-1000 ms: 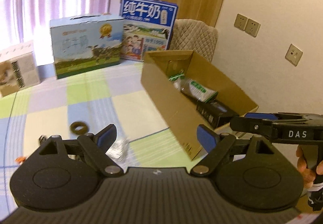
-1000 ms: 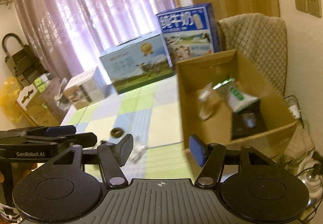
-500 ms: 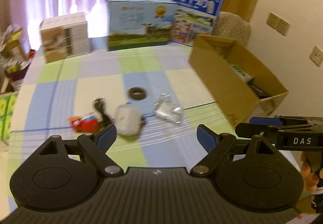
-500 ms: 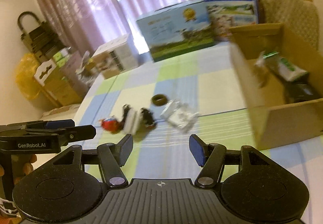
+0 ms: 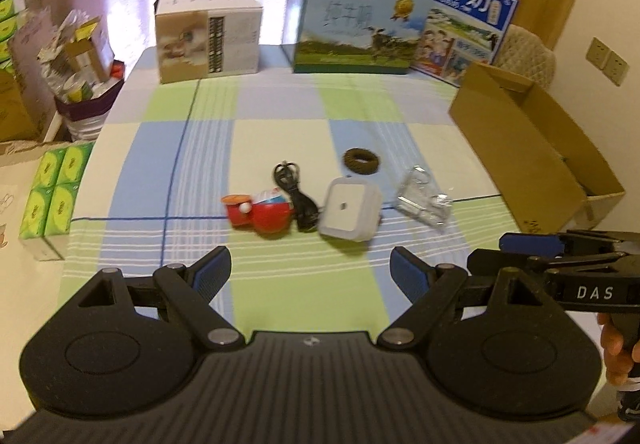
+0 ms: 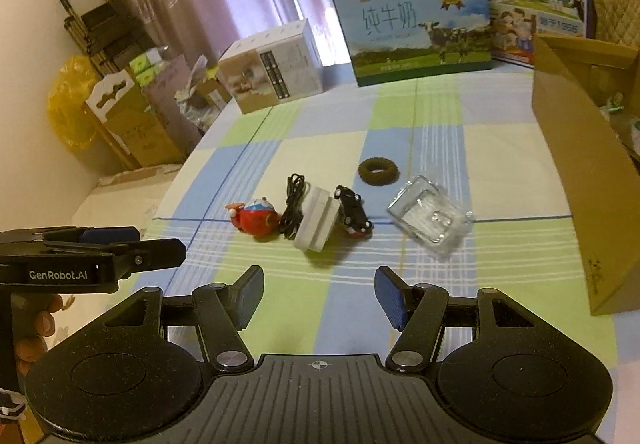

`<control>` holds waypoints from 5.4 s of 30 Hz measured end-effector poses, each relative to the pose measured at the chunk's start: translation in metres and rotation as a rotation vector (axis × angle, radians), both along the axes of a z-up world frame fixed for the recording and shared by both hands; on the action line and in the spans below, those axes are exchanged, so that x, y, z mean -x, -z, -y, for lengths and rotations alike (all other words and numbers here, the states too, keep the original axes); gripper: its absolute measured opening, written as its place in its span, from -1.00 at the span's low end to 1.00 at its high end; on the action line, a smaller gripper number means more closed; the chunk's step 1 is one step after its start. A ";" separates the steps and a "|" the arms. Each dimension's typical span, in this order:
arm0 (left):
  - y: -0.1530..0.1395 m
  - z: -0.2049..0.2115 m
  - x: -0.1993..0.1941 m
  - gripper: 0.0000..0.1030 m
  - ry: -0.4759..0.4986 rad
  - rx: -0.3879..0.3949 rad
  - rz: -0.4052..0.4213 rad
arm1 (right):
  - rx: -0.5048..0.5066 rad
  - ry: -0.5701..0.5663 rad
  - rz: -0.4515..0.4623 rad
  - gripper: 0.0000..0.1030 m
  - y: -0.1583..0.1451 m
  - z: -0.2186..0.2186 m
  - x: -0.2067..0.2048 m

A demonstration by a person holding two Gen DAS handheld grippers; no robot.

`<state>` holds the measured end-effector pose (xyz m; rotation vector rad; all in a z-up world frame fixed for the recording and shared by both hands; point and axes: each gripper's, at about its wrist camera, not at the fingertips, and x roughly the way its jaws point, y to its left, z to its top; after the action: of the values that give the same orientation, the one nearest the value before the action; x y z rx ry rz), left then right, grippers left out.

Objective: Organize objects
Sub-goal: 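Withdraw both grippers from the cardboard box back over the table items, then grasp the red Doraemon toy with the left gripper while the right gripper grasps the clear container, then carry the Doraemon toy and clear container over the cardboard box with both grippers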

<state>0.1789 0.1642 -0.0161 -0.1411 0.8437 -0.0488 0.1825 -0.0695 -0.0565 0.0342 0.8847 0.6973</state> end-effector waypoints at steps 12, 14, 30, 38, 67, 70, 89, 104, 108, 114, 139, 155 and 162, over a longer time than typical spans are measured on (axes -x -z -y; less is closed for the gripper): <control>0.038 -0.020 -0.045 0.63 -0.035 -0.012 -0.055 | 0.054 0.056 -0.026 0.14 0.022 -0.007 -0.036; 0.045 -0.020 -0.055 0.63 -0.032 -0.014 -0.064 | 0.063 0.075 -0.031 0.14 0.026 -0.003 -0.044; 0.091 -0.026 -0.121 0.63 -0.032 -0.040 -0.103 | 0.115 0.178 -0.043 0.14 0.047 0.021 -0.089; 0.100 -0.027 -0.130 0.45 -0.005 -0.069 -0.084 | 0.129 0.177 -0.017 0.14 0.052 0.021 -0.104; 0.107 -0.055 -0.110 0.31 -0.067 -0.049 -0.109 | 0.370 -0.173 0.277 0.09 0.105 -0.049 -0.122; 0.108 -0.055 -0.112 0.26 -0.074 -0.041 -0.100 | 0.363 -0.156 0.275 0.08 0.106 -0.047 -0.119; 0.096 -0.041 -0.086 0.24 -0.036 -0.050 -0.103 | 0.268 0.067 0.096 0.08 0.082 0.011 -0.087; 0.036 -0.006 -0.051 0.24 0.043 -0.044 -0.005 | 0.145 0.121 0.097 0.07 0.034 0.045 -0.047; 0.018 0.010 -0.044 0.24 0.077 -0.033 0.030 | 0.107 0.131 0.117 0.08 0.016 0.055 -0.036; -0.005 0.041 -0.039 0.24 0.152 -0.004 0.081 | 0.048 0.144 0.160 0.07 -0.015 0.074 -0.022; -0.037 0.191 -0.073 0.24 0.385 0.069 0.182 | -0.012 0.303 0.236 0.07 -0.072 0.193 -0.040; -0.036 0.289 -0.122 0.25 0.459 0.068 0.188 | 0.030 0.352 0.228 0.08 -0.072 0.260 -0.097; -0.026 0.320 -0.141 0.25 0.466 0.057 0.164 | 0.046 0.363 0.193 0.08 -0.063 0.280 -0.131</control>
<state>0.3201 -0.1559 0.0097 0.0084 0.6969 -0.5156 0.3131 -0.3499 0.0061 0.0828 0.6847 0.3341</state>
